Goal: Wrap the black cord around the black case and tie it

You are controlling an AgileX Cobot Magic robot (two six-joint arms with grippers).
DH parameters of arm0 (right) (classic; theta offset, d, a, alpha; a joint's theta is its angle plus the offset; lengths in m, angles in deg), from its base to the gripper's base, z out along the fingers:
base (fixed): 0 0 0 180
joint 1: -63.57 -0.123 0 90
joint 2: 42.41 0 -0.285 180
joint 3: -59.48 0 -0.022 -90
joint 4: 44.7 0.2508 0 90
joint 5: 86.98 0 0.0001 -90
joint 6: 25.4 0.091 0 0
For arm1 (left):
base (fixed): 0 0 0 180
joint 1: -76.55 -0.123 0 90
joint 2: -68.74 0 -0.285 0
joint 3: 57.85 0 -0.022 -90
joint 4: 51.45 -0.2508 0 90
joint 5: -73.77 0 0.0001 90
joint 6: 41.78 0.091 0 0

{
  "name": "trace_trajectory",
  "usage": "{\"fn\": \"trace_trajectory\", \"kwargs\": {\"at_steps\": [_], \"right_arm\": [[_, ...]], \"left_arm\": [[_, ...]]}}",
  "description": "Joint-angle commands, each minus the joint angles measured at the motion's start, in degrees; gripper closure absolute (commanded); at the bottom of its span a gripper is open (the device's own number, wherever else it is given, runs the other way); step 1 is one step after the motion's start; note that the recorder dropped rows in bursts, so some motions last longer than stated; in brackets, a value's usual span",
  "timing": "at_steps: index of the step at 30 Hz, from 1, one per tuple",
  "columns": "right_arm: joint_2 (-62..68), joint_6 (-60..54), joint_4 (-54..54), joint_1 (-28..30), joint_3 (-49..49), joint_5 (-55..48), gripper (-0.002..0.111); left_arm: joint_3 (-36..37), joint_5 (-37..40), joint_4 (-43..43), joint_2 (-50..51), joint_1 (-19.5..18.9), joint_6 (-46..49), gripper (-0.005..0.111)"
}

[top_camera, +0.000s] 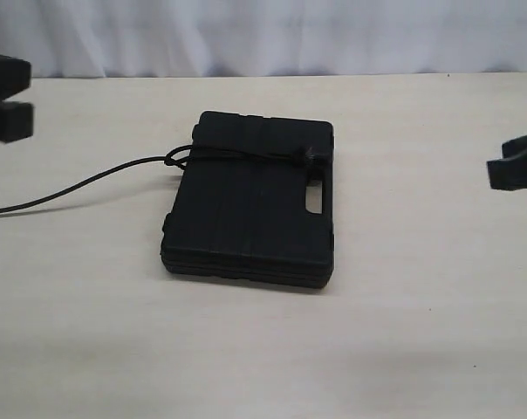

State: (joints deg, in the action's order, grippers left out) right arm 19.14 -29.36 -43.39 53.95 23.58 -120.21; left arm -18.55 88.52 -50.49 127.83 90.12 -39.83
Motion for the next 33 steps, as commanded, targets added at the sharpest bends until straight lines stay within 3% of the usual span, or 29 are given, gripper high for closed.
{"fn": "trace_trajectory", "kwargs": {"at_steps": [1,3,6,14,22,30,31,33], "right_arm": [[-13.60,-5.51,2.22,0.12,-13.03,25.73,0.104],[-16.81,-6.34,2.22,0.12,-18.84,34.69,0.104],[-20.62,-6.34,2.22,0.12,-24.94,39.19,0.104],[-26.62,-6.34,2.22,0.12,-33.68,38.99,0.104],[-27.23,-6.34,2.22,0.12,-35.72,39.38,0.104],[-32.37,-6.34,2.32,0.09,-41.32,40.91,0.104],[-33.75,-6.34,2.32,0.09,-41.32,40.91,0.104],[-37.18,-6.34,2.32,0.09,-41.32,35.34,0.104]], "left_arm": [[17.83,-32.89,0.84,-10.83,0.65,1.50,0.107],[23.48,-52.69,0.84,-10.59,0.65,1.37,0.107],[26.68,-65.06,0.67,-10.14,0.65,1.28,0.107],[26.83,-66.00,0.66,-10.14,0.65,1.28,0.107],[27.08,-66.11,-0.07,-10.14,0.65,1.28,0.107],[37.92,-70.58,-0.56,-10.14,0.65,1.28,0.107],[37.92,-69.13,-0.96,-10.14,0.65,1.28,0.107],[37.92,-58.19,-0.96,-11.53,0.73,1.28,0.107]]}}
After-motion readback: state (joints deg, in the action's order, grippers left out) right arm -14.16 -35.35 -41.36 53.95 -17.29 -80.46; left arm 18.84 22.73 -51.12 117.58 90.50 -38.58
